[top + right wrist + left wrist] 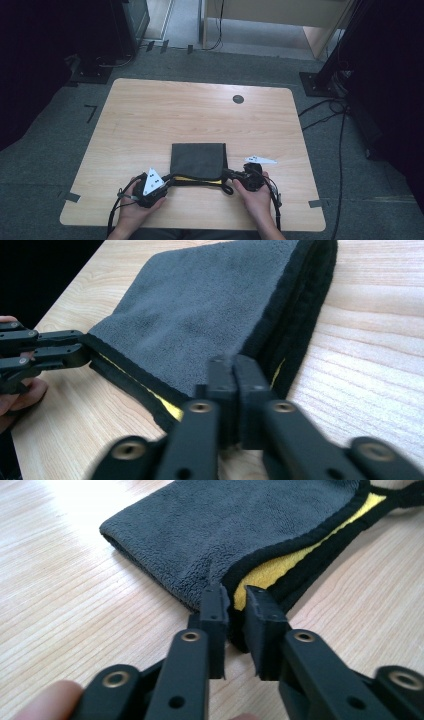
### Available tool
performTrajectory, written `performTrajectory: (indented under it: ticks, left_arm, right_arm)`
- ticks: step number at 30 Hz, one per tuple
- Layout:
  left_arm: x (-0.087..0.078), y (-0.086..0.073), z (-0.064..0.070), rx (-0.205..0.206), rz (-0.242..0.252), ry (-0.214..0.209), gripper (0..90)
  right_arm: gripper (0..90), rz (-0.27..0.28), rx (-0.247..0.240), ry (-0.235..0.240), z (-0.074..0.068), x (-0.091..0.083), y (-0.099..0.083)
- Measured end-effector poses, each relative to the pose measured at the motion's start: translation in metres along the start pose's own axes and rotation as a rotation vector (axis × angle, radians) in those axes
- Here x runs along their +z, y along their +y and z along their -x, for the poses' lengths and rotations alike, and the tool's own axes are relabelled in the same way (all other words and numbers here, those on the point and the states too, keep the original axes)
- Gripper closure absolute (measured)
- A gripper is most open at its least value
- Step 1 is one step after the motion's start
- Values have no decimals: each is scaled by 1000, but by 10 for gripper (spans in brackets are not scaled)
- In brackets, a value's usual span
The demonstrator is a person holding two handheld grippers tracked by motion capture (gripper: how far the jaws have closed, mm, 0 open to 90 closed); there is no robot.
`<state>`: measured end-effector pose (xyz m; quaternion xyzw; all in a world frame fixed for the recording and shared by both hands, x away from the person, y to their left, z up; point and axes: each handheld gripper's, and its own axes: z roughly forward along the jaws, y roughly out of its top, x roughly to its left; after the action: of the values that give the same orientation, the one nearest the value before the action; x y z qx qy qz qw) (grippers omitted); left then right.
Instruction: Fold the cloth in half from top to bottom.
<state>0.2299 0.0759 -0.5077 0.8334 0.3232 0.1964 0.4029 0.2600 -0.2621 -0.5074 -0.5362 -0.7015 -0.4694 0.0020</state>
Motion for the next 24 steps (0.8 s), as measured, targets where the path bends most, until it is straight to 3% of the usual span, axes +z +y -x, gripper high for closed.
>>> performTrajectory:
  ticks: [4, 8, 12, 13, 14, 16, 18, 20, 22, 24]
  left_arm:
    - [-3, 1, -1, -6, 3, -3, 899]
    - [-9, 2, 0, 12, 4, -15, 900]
    - [-13, -3, -2, -18, 1, -9, 900]
    - [-12, -3, -4, -38, 10, -4, 862]
    - [-12, -3, -5, -51, 22, -9, 777]
    - [-11, -1, -3, -66, 47, -25, 721]
    - [-5, 2, 2, -45, 30, 11, 663]
    - [1, 3, 5, -32, 11, 50, 670]
    - [5, 5, 7, -20, 4, 62, 691]
    - [9, 6, 10, 18, -11, 84, 718]
  right_arm:
    - [900, 6, -17, 18, -3, -6, 4]
    - [900, 11, 19, 75, -5, -17, 5]
    - [900, -32, 37, 51, -1, -22, -2]
    - [900, -38, 35, 30, 0, -21, -4]
    - [842, -23, 47, 15, 3, -20, -5]
    - [764, 16, 70, 11, 5, -18, -4]
    - [703, 49, 88, -4, 7, -12, -1]
    - [697, 56, 111, -16, 9, -5, 0]
    - [701, 50, 122, -12, 10, 2, 0]
    - [726, 59, 109, -3, 7, 7, 0]
